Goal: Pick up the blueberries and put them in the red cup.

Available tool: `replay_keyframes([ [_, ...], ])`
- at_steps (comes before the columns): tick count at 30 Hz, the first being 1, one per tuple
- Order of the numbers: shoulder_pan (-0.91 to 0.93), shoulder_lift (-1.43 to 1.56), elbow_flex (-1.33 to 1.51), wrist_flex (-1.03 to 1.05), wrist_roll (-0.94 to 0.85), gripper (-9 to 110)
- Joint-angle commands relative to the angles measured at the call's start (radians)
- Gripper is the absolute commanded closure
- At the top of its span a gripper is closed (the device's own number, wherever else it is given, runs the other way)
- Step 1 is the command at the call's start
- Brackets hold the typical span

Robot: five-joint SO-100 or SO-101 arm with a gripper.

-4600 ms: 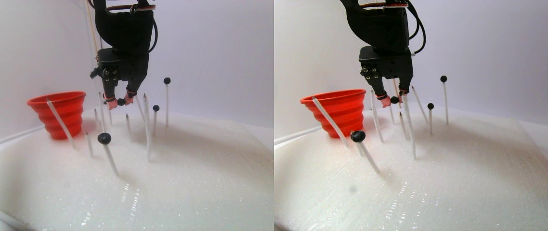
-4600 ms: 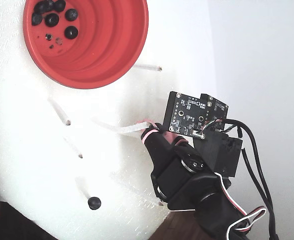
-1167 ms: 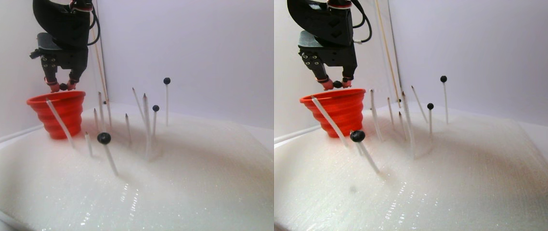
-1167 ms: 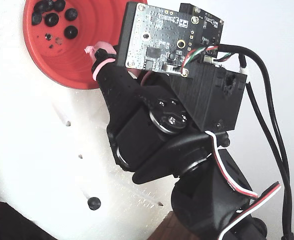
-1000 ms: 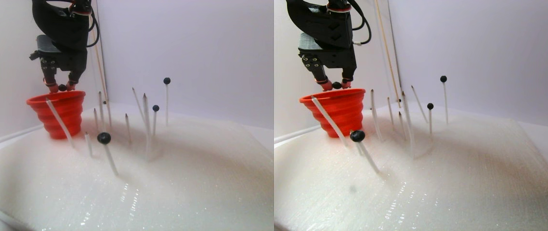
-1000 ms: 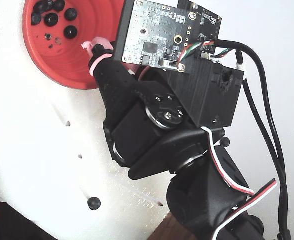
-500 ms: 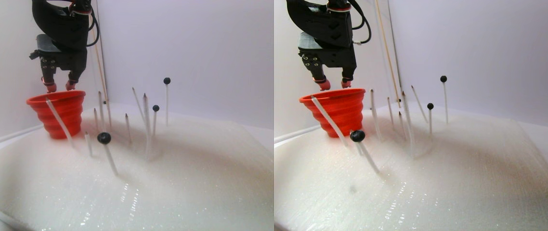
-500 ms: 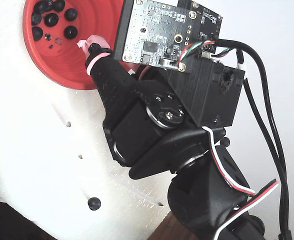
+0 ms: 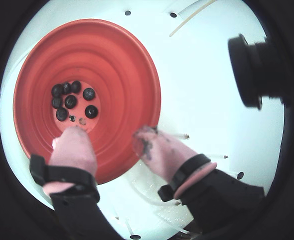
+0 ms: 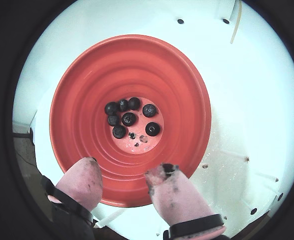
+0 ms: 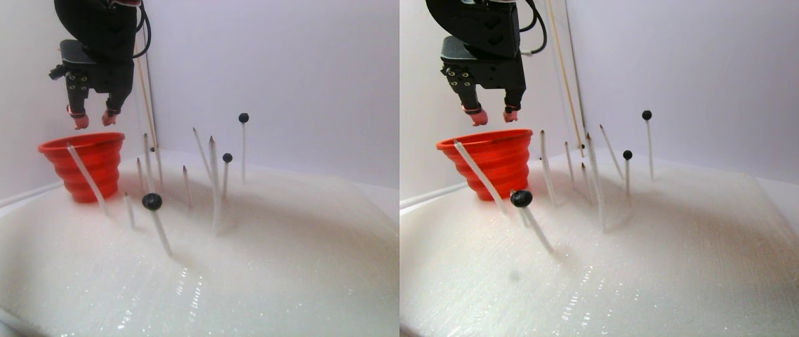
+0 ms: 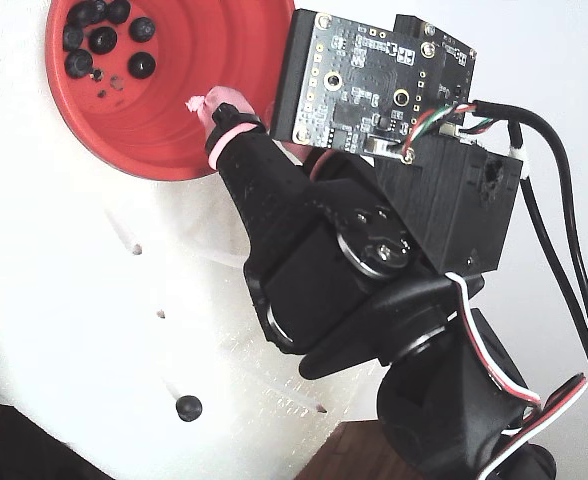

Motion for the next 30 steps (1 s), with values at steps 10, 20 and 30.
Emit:
replay_keyframes([
  [10,0.014,0.199,0.035,0.041,-0.017,85],
  [20,0.025,0.239,0.077,0.067,-0.035,85],
  [30,0.037,0.319,0.118,0.121,-0.041,85],
])
